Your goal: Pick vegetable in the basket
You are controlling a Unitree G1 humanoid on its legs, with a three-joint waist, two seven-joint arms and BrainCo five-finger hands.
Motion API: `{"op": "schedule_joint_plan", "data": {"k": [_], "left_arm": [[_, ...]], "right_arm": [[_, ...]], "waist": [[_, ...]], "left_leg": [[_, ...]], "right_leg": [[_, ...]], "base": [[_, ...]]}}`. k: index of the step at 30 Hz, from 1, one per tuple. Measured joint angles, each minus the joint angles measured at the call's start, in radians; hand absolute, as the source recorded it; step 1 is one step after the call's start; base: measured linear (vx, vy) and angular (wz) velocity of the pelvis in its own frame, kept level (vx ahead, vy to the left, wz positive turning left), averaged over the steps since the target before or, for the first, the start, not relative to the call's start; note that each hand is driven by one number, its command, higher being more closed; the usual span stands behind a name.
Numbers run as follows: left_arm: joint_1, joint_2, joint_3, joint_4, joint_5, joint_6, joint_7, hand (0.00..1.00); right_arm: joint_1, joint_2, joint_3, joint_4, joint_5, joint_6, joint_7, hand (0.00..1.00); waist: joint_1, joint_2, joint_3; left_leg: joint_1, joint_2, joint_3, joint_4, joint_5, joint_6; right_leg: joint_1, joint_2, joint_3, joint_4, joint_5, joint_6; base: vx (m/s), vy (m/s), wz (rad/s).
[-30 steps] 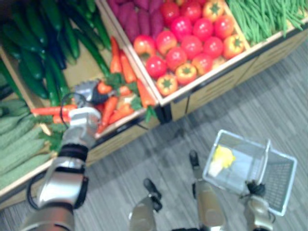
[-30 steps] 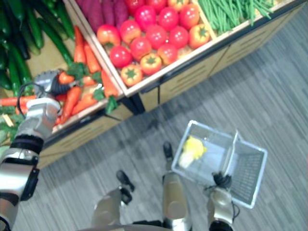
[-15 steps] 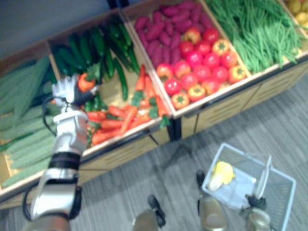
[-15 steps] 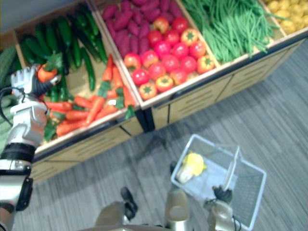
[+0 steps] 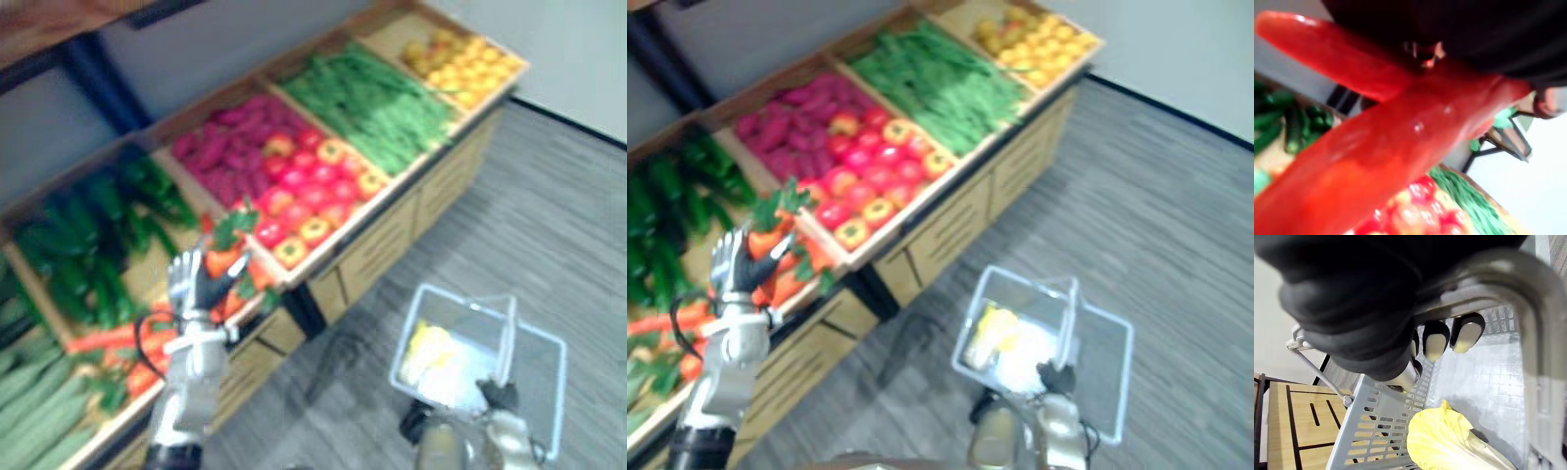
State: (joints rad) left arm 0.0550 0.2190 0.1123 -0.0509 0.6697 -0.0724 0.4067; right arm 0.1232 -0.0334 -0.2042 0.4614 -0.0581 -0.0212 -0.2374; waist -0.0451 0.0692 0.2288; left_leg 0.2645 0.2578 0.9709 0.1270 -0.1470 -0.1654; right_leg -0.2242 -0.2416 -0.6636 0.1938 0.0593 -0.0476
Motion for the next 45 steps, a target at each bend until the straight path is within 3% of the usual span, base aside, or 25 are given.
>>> {"op": "schedule_joint_plan", "data": {"k": [3, 4, 5, 6, 7, 8, 9, 11, 12, 13, 14, 15, 18, 24, 30, 37, 38, 45], "left_arm": [[0.026, -0.083, -0.066, 0.001, -0.014, -0.027, -0.007, 1.00], [0.035, -0.101, -0.090, 0.002, -0.035, -0.044, -0.012, 1.00], [0.053, -0.122, -0.116, 0.007, -0.041, -0.056, -0.015, 1.00], [0.076, -0.151, -0.124, 0.008, -0.056, -0.068, -0.015, 1.00], [0.094, -0.164, -0.127, 0.008, -0.074, -0.074, -0.015, 1.00], [0.120, -0.188, -0.130, 0.012, -0.088, -0.080, -0.014, 1.00], [0.151, -0.201, -0.145, 0.020, -0.115, -0.081, -0.006, 1.00], [0.175, -0.209, -0.148, 0.031, -0.118, -0.083, 0.004, 1.00], [0.197, -0.214, -0.148, 0.037, -0.120, -0.083, 0.010, 1.00], [0.222, -0.215, -0.152, 0.036, -0.149, -0.083, 0.023, 1.00], [0.238, -0.218, -0.159, 0.036, -0.159, -0.082, 0.028, 1.00], [0.250, -0.216, -0.170, 0.049, -0.175, -0.084, 0.025, 1.00], [0.235, -0.215, -0.209, 0.070, -0.197, -0.096, 0.016, 1.00], [0.139, -0.214, -0.347, 0.204, -0.199, -0.099, -0.042, 1.00], [0.083, -0.187, -0.384, 0.373, -0.193, -0.081, -0.066, 1.00], [-0.018, -0.181, -0.383, 0.538, -0.179, -0.048, -0.062, 1.00], [-0.042, -0.180, -0.382, 0.585, -0.174, -0.046, -0.061, 0.00], [-0.152, -0.178, -0.380, 0.760, -0.093, -0.011, -0.060, 0.00]], "right_arm": [[0.017, -0.005, 0.069, -0.078, -0.059, 0.000, 0.038, 1.00], [0.026, -0.008, 0.082, -0.099, -0.063, 0.000, 0.045, 1.00], [0.042, -0.016, 0.099, -0.128, -0.062, -0.001, 0.048, 1.00], [0.051, -0.023, 0.116, -0.158, -0.062, -0.002, 0.049, 1.00], [0.052, -0.032, 0.132, -0.174, -0.063, -0.002, 0.048, 1.00], [0.050, -0.049, 0.155, -0.195, -0.063, -0.006, 0.049, 1.00], [0.050, -0.057, 0.185, -0.219, -0.064, -0.006, 0.049, 1.00], [0.038, -0.062, 0.224, -0.227, -0.064, -0.006, 0.051, 1.00], [0.023, -0.069, 0.261, -0.225, -0.064, -0.008, 0.053, 1.00], [0.014, -0.070, 0.292, -0.217, -0.073, -0.013, 0.053, 1.00], [0.016, -0.070, 0.314, -0.218, -0.083, -0.015, 0.055, 1.00], [0.025, -0.069, 0.333, -0.213, -0.086, -0.016, 0.070, 1.00], [0.045, -0.057, 0.359, -0.239, -0.082, -0.032, 0.080, 1.00], [0.082, -0.035, 0.366, -0.261, -0.079, -0.032, 0.096, 1.00], [0.094, -0.012, 0.443, -0.299, -0.078, -0.032, 0.141, 1.00], [0.096, -0.006, 0.512, -0.300, 0.003, -0.030, 0.197, 1.00], [0.098, -0.010, 0.530, -0.302, 0.025, -0.030, 0.206, 1.00], [0.150, -0.031, 0.607, -0.405, 0.158, -0.030, 0.286, 1.00]], "waist": [[-0.006, 0.012, -0.006], [-0.006, 0.013, -0.006], [-0.007, 0.013, -0.006], [-0.001, 0.014, -0.007], [0.001, 0.014, -0.007], [0.012, 0.015, -0.007], [0.033, 0.015, -0.007], [0.052, 0.014, -0.008], [0.075, 0.013, -0.008], [0.090, 0.014, -0.010], [0.094, 0.030, -0.019], [0.103, 0.029, -0.039], [0.077, 0.006, -0.057], [0.072, -0.026, -0.057], [0.073, -0.063, -0.067], [0.065, -0.062, -0.068], [0.056, -0.062, -0.068], [0.022, -0.069, -0.068]], "left_leg": [[-0.020, 0.114, -0.006, 0.190, 0.002, 0.009], [-0.033, 0.157, -0.043, 0.272, 0.015, 0.041], [-0.066, 0.204, -0.140, 0.402, 0.054, 0.113], [-0.116, 0.198, -0.290, 0.490, 0.033, 0.125], [-0.148, 0.155, -0.388, 0.503, -0.018, 0.105], [-0.201, 0.059, -0.543, 0.494, -0.101, 0.096], [-0.247, -0.042, -0.688, 0.442, -0.174, 0.114], [-0.286, -0.119, -0.812, 0.394, -0.206, 0.118], [-0.320, -0.183, -0.942, 0.351, -0.213, 0.104], [-0.345, -0.215, -1.028, 0.283, -0.193, 0.100], [-0.361, -0.199, -1.039, 0.227, -0.131, 0.107], [-0.369, -0.186, -1.004, 0.236, -0.120, 0.108], [-0.342, -0.195, -0.967, 0.171, -0.118, 0.125], [-0.256, -0.228, -0.902, 0.082, -0.090, 0.160], [-0.234, -0.245, -0.849, 0.014, -0.079, 0.175], [-0.183, -0.241, -0.819, -0.022, -0.080, 0.172], [-0.172, -0.241, -0.819, -0.026, -0.080, 0.172], [-0.150, -0.245, -0.819, -0.036, -0.080, 0.172]], "right_leg": [[-0.013, 0.096, 0.080, -0.046, -0.011, -0.003], [-0.006, 0.126, 0.105, -0.059, -0.014, -0.008], [0.016, 0.163, 0.147, -0.081, -0.020, -0.017], [0.028, 0.191, 0.200, -0.101, -0.023, -0.022], [0.028, 0.200, 0.236, -0.107, -0.023, -0.024], [0.035, 0.220, 0.302, -0.123, -0.022, -0.028], [0.055, 0.249, 0.385, -0.148, -0.022, -0.028], [0.075, 0.273, 0.453, -0.167, -0.021, -0.028], [0.087, 0.281, 0.498, -0.175, -0.019, -0.024], [0.098, 0.290, 0.525, -0.182, 0.004, -0.009], [0.117, 0.316, 0.543, -0.210, 0.027, -0.002], [0.136, 0.331, 0.593, -0.243, 0.046, 0.009], [0.120, 0.314, 0.624, -0.248, 0.061, 0.026], [0.106, 0.285, 0.670, -0.176, 0.037, 0.033], [0.129, 0.269, 0.706, -0.277, 0.077, 0.063], [0.155, 0.280, 0.724, -0.303, 0.096, 0.062], [0.164, 0.281, 0.721, -0.304, 0.096, 0.062], [0.181, 0.275, 0.705, -0.310, 0.094, 0.062]], "base": [[0.12, -0.183, -1.01], [0.09, -0.128, -1.08], [0.13, -0.148, -1.21], [0.11, -0.089, -1.22], [0.13, -0.042, -1.49], [0.21, 0.014, -1.82], [0.22, 0.014, -1.84], [0.15, 0.016, -1.50], [0.11, 0.031, -1.85], [0.10, 0.055, -1.88], [0.11, 0.089, -1.74], [0.12, 0.101, -1.14], [0.14, 0.147, -0.51], [0.05, 0.155, -0.25], [0.00, 0.089, -0.18], [0.05, 0.050, -0.16], [0.03, 0.061, -0.03], [0.00, 0.059, 0.01]]}}
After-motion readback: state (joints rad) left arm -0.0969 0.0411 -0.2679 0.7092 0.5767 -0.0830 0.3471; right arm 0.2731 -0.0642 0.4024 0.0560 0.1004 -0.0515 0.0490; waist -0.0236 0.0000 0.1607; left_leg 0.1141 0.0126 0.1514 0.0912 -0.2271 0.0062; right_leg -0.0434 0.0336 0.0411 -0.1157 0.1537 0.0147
